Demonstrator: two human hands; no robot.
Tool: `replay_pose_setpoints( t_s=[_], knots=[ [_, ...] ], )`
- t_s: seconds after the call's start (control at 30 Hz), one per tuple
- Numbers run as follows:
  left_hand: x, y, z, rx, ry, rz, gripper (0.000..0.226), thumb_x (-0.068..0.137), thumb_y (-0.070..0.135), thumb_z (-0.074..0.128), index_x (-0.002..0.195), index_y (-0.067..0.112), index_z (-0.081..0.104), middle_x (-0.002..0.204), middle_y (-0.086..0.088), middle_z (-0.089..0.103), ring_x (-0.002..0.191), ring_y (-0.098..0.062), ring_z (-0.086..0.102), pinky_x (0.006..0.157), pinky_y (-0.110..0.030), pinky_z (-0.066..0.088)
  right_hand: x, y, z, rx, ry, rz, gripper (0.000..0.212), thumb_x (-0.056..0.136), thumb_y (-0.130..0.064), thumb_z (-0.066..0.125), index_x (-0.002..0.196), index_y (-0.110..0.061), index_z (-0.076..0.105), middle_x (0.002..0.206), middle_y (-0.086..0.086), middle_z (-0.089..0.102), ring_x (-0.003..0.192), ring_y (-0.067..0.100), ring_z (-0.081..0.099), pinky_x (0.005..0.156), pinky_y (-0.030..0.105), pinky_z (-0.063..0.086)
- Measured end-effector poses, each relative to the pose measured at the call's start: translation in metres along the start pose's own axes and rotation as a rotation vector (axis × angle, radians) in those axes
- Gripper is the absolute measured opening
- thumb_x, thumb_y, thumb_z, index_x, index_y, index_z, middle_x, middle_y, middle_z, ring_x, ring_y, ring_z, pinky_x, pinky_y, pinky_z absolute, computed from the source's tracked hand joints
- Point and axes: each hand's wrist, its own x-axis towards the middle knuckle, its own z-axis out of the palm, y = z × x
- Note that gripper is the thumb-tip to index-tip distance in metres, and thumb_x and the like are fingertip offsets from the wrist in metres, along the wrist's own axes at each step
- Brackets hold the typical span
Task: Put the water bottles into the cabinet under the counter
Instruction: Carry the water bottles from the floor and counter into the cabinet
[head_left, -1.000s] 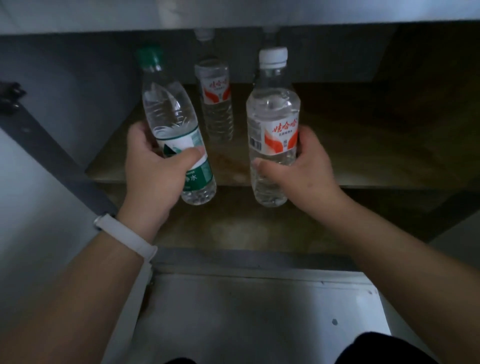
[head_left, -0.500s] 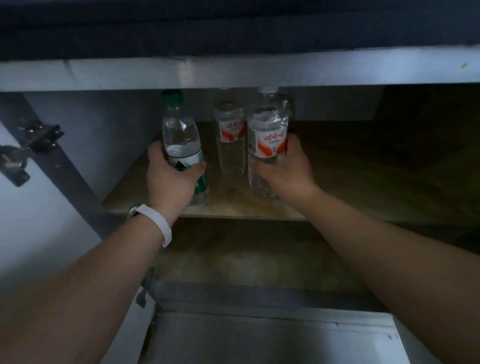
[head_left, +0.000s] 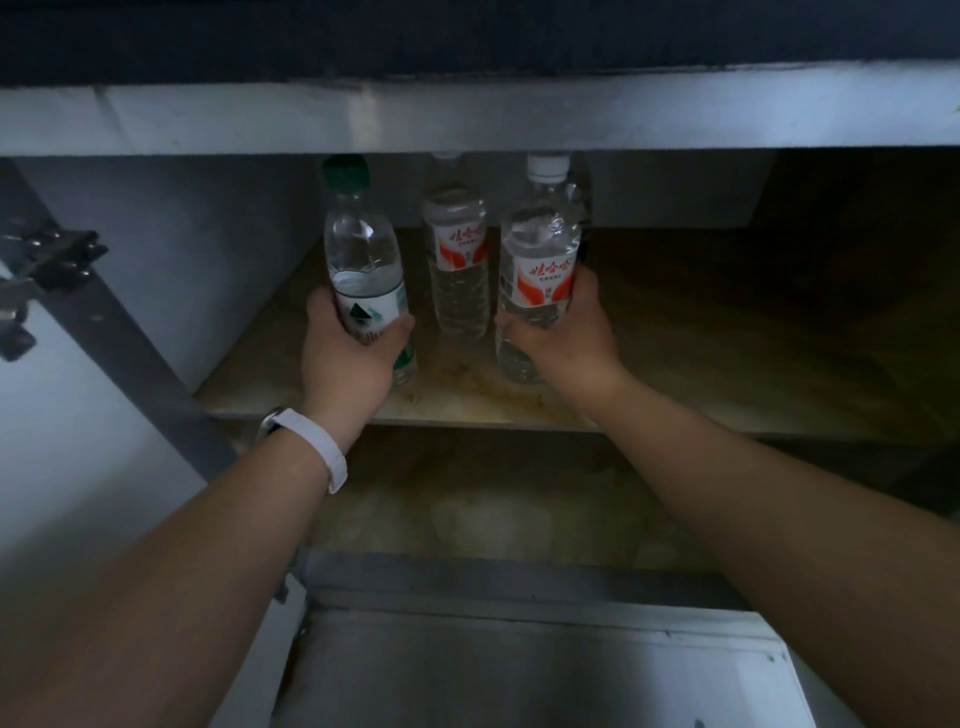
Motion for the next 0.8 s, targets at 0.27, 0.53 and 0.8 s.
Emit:
replay_pose_setpoints(
  t_s=[0.27, 0.53, 0.8],
  knots=[
    [-0.053, -0.024, -0.013, 0.059, -0.086, 0.041, 0.067, 0.089, 0.022, 0.075, 0.146, 0.029, 0.04, 0.14, 0.018, 0.05, 0.13, -0.001, 0.047, 0.106, -0.019, 0.039, -0.04, 0.025, -0.017, -0.123, 0.056, -0.117, 0.05, 0.089, -0.046, 0.065, 0.133, -0.033, 0.046, 0.124, -0.017, 0.055, 0.108, -0.002, 0.053, 0.084, 0.021, 0.046],
    [-0.109, -0.027, -0.027, 0.505, -0.192, 0.327, 0.055, 0.093, 0.034, 0.062, 0.144, 0.017, 0.05, 0.15, -0.005, 0.048, 0.138, -0.021, 0.041, 0.111, -0.035, 0.033, -0.084, 0.036, -0.033, -0.539, -0.21, -0.293, 0.054, 0.092, -0.054, 0.045, 0.138, -0.026, 0.05, 0.134, -0.008, 0.052, 0.123, 0.009, 0.047, 0.099, 0.035, 0.045],
    [-0.144, -0.015, -0.046, 0.753, -0.309, 0.434, 0.052, 0.09, 0.036, 0.061, 0.136, 0.01, 0.059, 0.142, -0.014, 0.055, 0.131, -0.036, 0.05, 0.102, -0.053, 0.046, -0.113, 0.032, -0.038, -0.863, -0.385, -0.445, 0.056, 0.095, -0.054, 0.039, 0.135, -0.018, 0.054, 0.138, 0.003, 0.053, 0.125, 0.024, 0.046, 0.098, 0.042, 0.041]
  ],
)
